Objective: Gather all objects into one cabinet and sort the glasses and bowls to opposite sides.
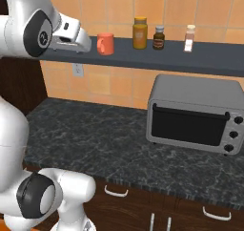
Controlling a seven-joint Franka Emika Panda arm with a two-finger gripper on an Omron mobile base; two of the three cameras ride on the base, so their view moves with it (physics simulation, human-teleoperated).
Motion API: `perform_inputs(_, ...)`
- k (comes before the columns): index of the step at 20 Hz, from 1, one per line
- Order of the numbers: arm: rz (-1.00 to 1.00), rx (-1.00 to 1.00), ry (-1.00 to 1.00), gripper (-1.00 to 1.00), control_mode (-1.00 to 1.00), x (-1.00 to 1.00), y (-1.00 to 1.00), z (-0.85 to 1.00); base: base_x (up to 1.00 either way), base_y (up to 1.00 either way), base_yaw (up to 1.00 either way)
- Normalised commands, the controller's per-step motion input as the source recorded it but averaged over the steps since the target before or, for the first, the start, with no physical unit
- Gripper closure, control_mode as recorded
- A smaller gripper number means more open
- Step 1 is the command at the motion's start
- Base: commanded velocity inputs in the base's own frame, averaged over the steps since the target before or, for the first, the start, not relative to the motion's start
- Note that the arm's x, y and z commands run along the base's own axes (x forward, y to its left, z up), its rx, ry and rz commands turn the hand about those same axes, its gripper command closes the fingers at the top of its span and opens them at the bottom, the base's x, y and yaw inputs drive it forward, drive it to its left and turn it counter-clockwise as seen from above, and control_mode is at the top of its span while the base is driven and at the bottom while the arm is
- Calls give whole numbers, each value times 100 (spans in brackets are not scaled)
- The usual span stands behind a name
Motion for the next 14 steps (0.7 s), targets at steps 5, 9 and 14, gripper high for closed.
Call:
perform_inputs(5,-2,5,12,-100,-100,47,-15,-17,0,0,0)
perform_inputs(9,-3,3,4,-100,-100,57,-13,0,0,0,0)
perform_inputs(14,-4,0,1,-100,-100,50,0,0,0,0,0)
